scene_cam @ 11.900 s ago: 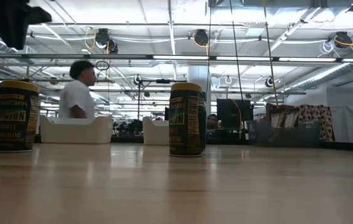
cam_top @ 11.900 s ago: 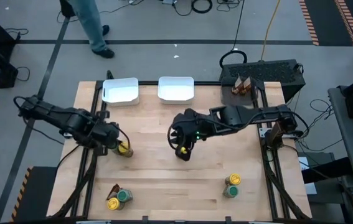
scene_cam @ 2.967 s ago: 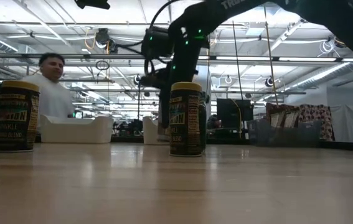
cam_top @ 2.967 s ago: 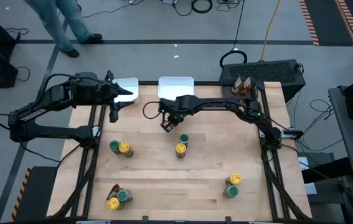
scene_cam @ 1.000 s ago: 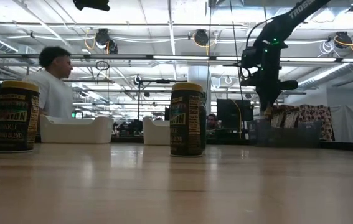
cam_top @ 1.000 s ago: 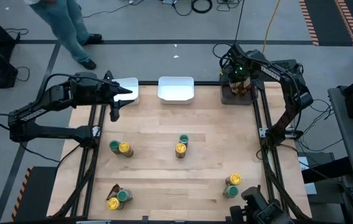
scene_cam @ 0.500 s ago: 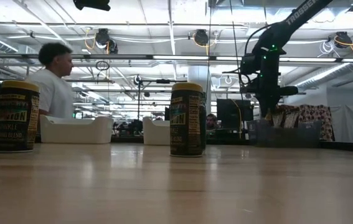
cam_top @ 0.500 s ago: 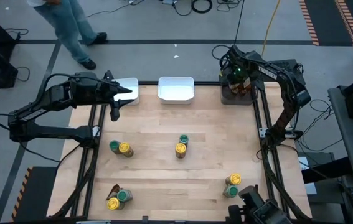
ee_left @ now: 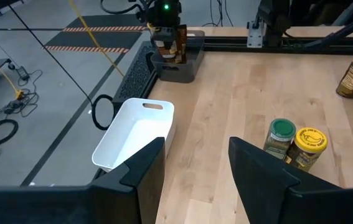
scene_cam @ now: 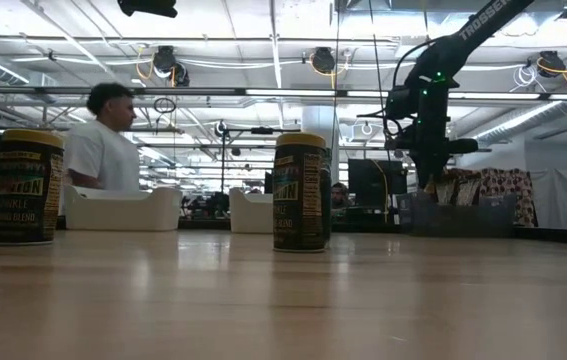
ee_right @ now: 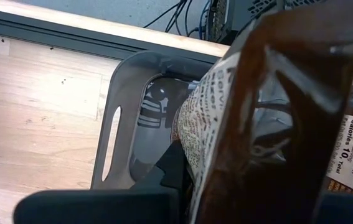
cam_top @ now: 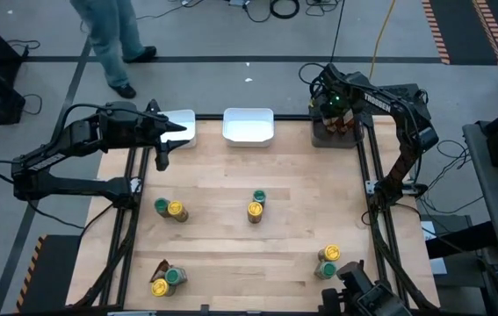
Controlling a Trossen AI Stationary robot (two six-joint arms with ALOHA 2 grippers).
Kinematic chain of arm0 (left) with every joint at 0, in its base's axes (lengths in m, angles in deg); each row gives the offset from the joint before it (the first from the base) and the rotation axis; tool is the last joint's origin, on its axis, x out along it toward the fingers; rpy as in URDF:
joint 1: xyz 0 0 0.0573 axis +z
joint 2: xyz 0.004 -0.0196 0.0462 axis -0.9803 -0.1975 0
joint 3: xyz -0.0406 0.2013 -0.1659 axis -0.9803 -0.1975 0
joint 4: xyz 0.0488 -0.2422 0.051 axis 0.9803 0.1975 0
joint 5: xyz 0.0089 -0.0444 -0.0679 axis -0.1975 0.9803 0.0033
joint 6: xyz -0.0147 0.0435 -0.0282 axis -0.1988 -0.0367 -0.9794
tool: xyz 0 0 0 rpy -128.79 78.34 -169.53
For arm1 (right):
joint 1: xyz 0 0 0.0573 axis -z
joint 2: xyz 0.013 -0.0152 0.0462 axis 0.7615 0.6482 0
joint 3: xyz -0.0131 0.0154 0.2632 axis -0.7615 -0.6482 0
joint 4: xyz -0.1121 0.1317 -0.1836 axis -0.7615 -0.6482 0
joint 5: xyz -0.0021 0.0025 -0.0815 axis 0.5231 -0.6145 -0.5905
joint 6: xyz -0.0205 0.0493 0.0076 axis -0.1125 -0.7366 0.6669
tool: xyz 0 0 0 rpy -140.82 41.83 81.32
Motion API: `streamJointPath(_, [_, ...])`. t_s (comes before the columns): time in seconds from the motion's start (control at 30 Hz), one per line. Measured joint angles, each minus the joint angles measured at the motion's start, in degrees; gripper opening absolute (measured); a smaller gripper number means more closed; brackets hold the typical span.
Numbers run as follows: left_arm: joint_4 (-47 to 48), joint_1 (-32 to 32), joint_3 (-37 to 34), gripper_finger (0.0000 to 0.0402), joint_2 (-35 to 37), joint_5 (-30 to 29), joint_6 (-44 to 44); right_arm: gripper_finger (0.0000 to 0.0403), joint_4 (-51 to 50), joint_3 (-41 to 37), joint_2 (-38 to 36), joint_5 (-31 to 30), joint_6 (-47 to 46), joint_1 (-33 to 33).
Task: Sort spices by type
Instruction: Put the top orange seasoning bag into the black bin
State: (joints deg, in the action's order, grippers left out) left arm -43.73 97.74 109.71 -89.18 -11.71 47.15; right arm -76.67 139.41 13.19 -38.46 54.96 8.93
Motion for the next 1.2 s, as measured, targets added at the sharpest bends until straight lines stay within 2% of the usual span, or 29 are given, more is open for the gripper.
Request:
streamJointPath(0.17, [0.0, 0.0, 0.0, 0.0182, 0.0, 0.0, 0.0, 0.0038, 0.1, 0.0, 0.0, -0.4, -0.1, 0.0])
streamJointPath(0.47, [0.1, 0.0, 0.0, 0.0182, 0.0, 0.0, 0.0, 0.0109, 0.0, 0.1, 0.0, -0.5, -1.5, 0.0])
streamJointPath(0.67, [0.1, 0.0, 0.0, 0.0182, 0.0, 0.0, 0.1, 0.0133, -0.5, 0.1, 0.0, -0.5, -2.2, 0.0])
streamJointPath(1.0, [0.1, 0.0, 0.0, 0.0182, 0.0, 0.0, 0.1, 0.0126, -0.5, 0.1, 0.0, -0.5, -1.6, -0.1])
streamJointPath(1.2, [0.1, 0.0, 0.0, 0.0182, 0.0, 0.0, 0.1, 0.0092, -0.5, 0.1, 0.0, -0.3, -1.5, -0.1])
